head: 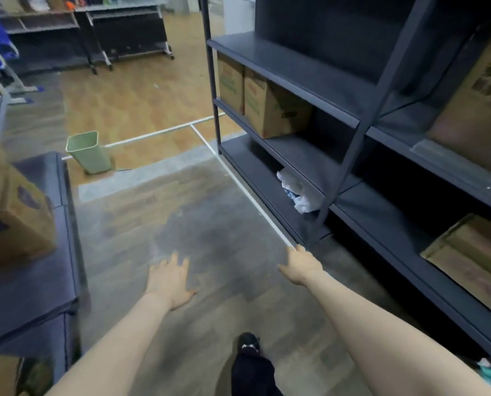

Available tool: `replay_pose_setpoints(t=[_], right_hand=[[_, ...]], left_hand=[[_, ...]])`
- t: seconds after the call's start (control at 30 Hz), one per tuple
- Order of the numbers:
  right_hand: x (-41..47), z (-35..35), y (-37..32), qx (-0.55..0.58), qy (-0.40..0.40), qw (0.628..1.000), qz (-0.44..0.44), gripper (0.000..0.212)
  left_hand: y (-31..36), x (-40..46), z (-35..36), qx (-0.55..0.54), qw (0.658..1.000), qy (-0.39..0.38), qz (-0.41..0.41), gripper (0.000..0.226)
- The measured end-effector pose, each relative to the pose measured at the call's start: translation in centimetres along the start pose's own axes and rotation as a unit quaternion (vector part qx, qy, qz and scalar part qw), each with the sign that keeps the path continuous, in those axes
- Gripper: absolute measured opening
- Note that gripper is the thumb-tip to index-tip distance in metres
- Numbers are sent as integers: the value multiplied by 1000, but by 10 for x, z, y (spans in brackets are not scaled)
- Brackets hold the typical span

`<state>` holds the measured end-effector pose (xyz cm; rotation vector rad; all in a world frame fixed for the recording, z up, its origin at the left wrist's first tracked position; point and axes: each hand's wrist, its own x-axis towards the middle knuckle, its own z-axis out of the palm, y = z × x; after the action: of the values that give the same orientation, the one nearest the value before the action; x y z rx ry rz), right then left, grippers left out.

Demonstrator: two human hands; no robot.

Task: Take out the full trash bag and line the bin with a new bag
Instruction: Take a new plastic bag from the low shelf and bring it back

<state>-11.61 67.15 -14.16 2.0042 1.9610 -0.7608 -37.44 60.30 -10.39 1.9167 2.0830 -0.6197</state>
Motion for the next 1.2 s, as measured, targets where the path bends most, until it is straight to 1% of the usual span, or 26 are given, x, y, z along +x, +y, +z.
replay_pose_setpoints(t=[0.13, 0.27, 0.4, 0.57, 0.67, 0.83, 0.93, 1.07, 1.2], right_hand=[[77, -55, -4, 22, 5, 1000, 19, 53], [143, -105, -9, 23, 8, 999, 27, 48], [198, -131, -18, 23, 7, 999, 31, 51], [269, -142, -38, 41, -23, 998, 52, 58], [320, -147, -56, 65, -33, 995, 65, 62], [411, -158, -90, 82, -40, 990, 103, 63], [458, -158, -102, 80, -45, 990, 108, 67], [497, -155, -98, 74, -63, 989, 113, 67], [534, -145, -69, 95, -94, 980, 151, 67]], left_hand=[[8, 90, -55, -7, 999, 24, 20, 78], [10, 161, -96, -13, 999, 34, 37, 79], [2, 221, -117, -20, 999, 18, 46, 78], [-21, 304, -126, -11, 999, -23, 43, 76], [-36, 367, -139, -7, 999, -30, 45, 73], [-61, 481, -160, -4, 997, -29, 78, 78], [-71, 537, -163, 16, 995, -51, 86, 79], [-70, 585, -161, 40, 991, -85, 100, 77], [-49, 626, -158, 60, 984, -109, 124, 75]])
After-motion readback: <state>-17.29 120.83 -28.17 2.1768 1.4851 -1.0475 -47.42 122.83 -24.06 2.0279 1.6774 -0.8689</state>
